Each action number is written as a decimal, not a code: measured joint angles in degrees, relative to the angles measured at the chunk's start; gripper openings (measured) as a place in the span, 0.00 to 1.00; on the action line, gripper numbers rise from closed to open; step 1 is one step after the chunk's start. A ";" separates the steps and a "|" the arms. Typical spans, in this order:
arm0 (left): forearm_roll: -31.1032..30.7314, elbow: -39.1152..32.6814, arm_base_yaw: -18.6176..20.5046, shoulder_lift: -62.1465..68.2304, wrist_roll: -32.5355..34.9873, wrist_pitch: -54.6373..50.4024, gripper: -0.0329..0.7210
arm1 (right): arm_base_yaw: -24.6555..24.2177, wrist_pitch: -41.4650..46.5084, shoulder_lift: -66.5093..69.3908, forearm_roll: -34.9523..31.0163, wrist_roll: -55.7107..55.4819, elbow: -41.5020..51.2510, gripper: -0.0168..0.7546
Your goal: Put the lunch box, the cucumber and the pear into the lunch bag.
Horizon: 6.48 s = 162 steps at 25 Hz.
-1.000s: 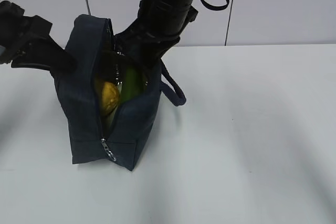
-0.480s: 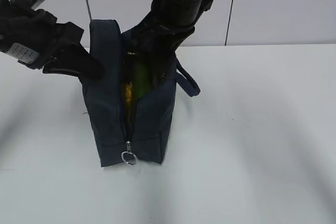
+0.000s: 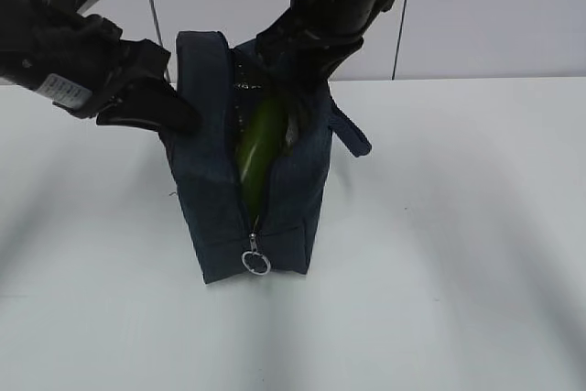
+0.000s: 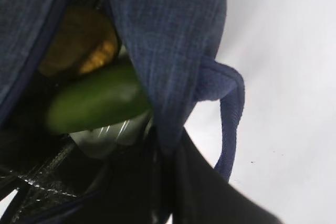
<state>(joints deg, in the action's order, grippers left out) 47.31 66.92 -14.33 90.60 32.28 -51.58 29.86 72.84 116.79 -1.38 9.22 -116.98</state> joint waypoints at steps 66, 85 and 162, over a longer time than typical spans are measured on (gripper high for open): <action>-6.04 5.31 1.78 0.03 -1.30 2.72 0.69 | -2.99 -6.65 -16.34 -3.27 1.41 16.16 0.78; -28.53 0.39 1.75 -7.61 -12.55 11.41 0.56 | -2.99 -36.06 -36.92 -4.68 -0.59 50.68 0.78; -26.73 -33.78 -9.71 -20.38 -11.13 55.73 0.36 | 6.76 -118.26 -25.95 20.20 -22.76 98.44 0.48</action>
<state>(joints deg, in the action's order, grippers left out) 20.58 33.14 -24.04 70.22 21.15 4.15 36.62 -45.42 90.84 18.82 -13.54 -18.54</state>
